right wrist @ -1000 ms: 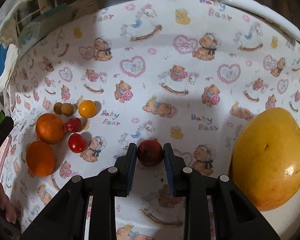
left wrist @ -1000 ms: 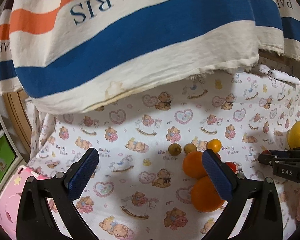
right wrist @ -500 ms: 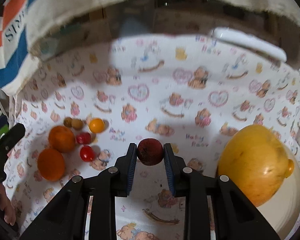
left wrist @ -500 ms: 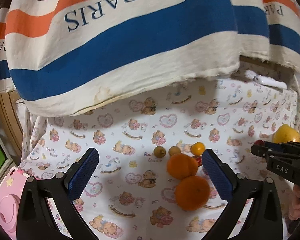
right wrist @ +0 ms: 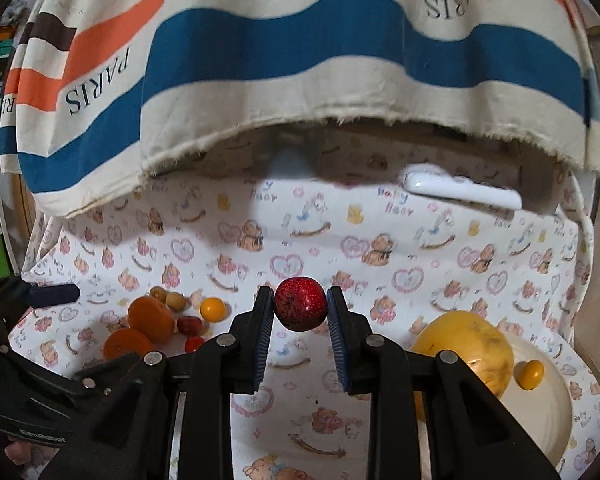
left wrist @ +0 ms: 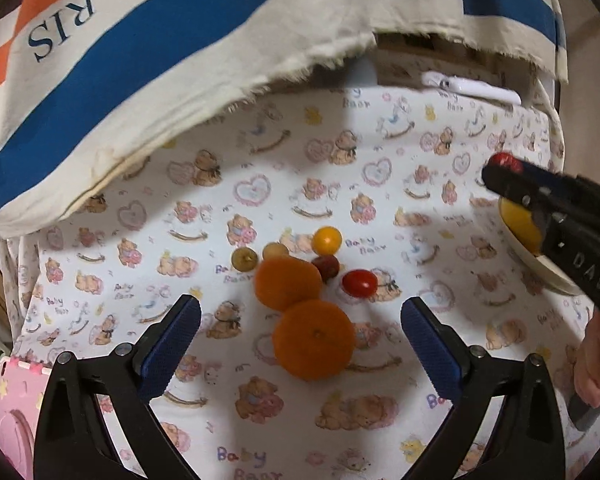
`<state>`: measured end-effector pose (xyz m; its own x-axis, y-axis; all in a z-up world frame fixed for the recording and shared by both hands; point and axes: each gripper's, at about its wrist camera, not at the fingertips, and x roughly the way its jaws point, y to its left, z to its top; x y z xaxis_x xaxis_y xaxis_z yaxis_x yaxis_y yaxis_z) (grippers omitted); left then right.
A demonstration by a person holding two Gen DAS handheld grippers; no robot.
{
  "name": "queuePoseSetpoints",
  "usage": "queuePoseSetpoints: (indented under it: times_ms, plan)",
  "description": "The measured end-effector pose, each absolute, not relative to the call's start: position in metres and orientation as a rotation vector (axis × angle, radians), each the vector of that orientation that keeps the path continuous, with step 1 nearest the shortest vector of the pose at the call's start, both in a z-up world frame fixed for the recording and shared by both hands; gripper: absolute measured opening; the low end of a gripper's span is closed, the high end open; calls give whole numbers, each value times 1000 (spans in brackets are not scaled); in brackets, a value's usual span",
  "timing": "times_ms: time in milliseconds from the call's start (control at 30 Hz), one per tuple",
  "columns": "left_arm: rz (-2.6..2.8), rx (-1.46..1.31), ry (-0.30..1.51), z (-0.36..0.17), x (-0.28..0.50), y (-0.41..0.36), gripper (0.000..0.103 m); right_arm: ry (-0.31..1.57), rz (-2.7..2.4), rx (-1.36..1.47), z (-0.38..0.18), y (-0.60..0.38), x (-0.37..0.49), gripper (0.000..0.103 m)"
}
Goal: Organize fruits
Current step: 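Lift the red plum with the right tool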
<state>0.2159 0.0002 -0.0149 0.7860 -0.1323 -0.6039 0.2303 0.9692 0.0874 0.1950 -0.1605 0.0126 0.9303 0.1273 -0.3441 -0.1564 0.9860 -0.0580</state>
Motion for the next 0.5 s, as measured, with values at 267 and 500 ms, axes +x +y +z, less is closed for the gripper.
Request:
queuePoseSetpoints:
  times_ms: [267, 500]
  plan:
    - [-279, 24, 829, -37, 241, 14, 57, 328, 139, -96, 12, -159, 190, 28]
    - [-302, -36, 894, -46, 248, 20, 54, 323, 132, -96, 12, -159, 189, 28]
